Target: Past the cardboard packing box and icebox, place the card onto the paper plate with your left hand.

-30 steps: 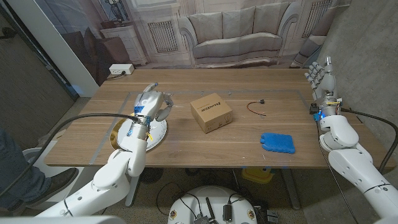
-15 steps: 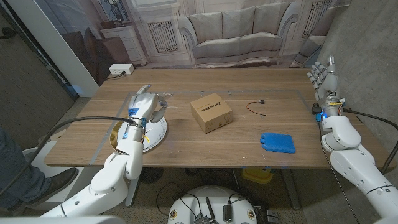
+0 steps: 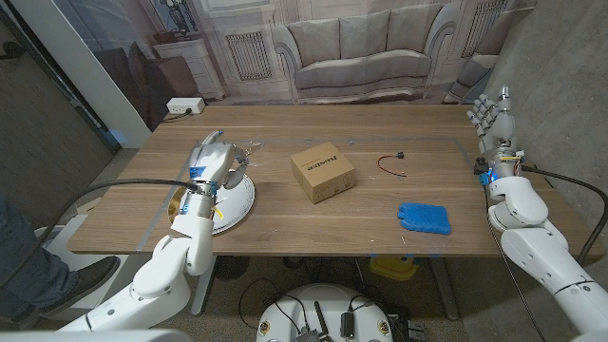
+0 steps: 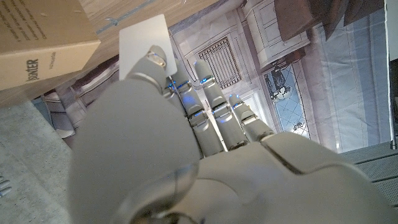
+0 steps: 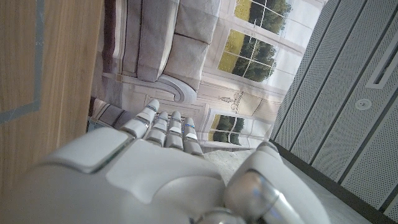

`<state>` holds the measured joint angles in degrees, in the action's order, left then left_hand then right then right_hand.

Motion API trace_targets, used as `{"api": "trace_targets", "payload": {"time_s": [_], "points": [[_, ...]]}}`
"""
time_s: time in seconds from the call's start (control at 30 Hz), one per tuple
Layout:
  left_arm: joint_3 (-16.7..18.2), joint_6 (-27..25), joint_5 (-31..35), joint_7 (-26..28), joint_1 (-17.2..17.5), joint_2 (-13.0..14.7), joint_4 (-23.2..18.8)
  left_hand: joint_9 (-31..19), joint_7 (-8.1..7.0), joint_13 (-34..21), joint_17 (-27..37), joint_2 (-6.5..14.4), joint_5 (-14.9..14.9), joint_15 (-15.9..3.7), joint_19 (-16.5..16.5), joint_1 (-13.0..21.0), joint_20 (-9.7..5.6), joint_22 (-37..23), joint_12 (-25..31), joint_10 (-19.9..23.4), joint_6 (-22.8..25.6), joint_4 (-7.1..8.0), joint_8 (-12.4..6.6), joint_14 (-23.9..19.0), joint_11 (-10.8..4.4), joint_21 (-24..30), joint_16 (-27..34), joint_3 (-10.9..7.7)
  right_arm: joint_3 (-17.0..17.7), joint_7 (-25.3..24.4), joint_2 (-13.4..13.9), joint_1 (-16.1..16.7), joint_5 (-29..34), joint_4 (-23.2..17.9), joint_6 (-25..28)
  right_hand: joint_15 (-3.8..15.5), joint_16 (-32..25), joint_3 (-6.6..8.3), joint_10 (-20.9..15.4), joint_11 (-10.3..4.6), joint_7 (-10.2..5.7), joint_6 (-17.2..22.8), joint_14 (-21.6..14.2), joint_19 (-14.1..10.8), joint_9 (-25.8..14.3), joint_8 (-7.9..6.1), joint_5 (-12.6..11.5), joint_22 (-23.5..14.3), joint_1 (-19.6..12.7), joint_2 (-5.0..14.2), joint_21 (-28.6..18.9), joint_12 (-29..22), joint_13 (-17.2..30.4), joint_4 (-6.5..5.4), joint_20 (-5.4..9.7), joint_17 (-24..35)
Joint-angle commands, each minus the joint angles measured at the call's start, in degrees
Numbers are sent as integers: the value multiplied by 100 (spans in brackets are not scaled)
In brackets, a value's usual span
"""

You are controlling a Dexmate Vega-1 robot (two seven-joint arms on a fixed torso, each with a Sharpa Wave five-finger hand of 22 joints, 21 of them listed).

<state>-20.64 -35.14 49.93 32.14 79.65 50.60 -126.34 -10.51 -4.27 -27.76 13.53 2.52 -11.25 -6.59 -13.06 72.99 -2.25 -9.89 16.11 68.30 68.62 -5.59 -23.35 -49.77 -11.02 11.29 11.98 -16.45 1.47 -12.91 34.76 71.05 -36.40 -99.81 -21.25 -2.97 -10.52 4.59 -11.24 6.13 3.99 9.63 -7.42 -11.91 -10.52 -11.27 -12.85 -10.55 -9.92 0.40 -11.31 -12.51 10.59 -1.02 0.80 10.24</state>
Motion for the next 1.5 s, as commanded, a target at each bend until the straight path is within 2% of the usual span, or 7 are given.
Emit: {"api": "trace_targets", "payload": {"time_s": [0.03,0.2,0.3,0.5,0.9,1.5], "points": [[187,-72,-158,82,175,73,-10,-27,48,-24,28,-44,6,-645,-39,6,-535,-11,-1,-12,38,15,-15,-39,16,-18,-22,-58,-110,-23,6,-131,14,50,49,-7,-14,-22,-47,11,3,32,-49,-47,-26,4,12,-5,-10,49,-29,22,15,8,11,19],[233,-108,-175,128,228,95,12,-28,52,-35,30,-55,7,-635,-38,-3,-527,-11,-5,-21,39,21,-17,-29,12,-18,-26,-69,-146,-49,11,-178,27,53,79,-4,-16,-25,-50,16,-1,32,-53,-48,-26,4,12,-5,-10,50,-29,22,15,8,12,19],[244,-151,-133,206,275,102,35,-29,48,-56,27,-58,8,-640,-1,-14,-657,-11,-5,-30,41,31,-19,-12,25,-31,-35,-93,-168,-42,8,-200,33,77,67,-3,-15,-28,-51,19,0,31,-52,-46,-26,5,12,-5,-10,51,-28,21,15,9,9,19],[272,-229,-100,309,350,116,101,-30,48,-73,23,-66,9,-647,10,-6,-710,-11,-1,-27,46,28,-23,2,16,-31,-42,-115,-190,-92,-25,-209,-8,88,96,-2,-15,-31,-50,13,6,35,-51,-47,-26,4,13,-5,-10,54,-28,22,15,10,11,19],[339,-385,-129,481,491,98,179,-31,50,-119,21,-78,12,-648,4,-16,-695,-9,11,-21,46,40,-28,-3,20,-24,-39,-165,-241,-103,-13,-263,-9,127,120,-5,-15,-39,-54,10,2,30,-53,-49,-26,7,13,-5,-10,56,-28,22,15,12,10,19],[370,-863,-124,358,692,145,53,-33,60,-182,9,-106,14,-641,-14,-25,-679,-8,10,-56,41,51,-34,26,22,-20,-52,-235,-344,22,-16,-393,-58,318,48,-3,-14,-50,-56,22,-2,37,-50,-49,-26,5,13,-5,-12,62,-27,23,15,15,11,19]]}}
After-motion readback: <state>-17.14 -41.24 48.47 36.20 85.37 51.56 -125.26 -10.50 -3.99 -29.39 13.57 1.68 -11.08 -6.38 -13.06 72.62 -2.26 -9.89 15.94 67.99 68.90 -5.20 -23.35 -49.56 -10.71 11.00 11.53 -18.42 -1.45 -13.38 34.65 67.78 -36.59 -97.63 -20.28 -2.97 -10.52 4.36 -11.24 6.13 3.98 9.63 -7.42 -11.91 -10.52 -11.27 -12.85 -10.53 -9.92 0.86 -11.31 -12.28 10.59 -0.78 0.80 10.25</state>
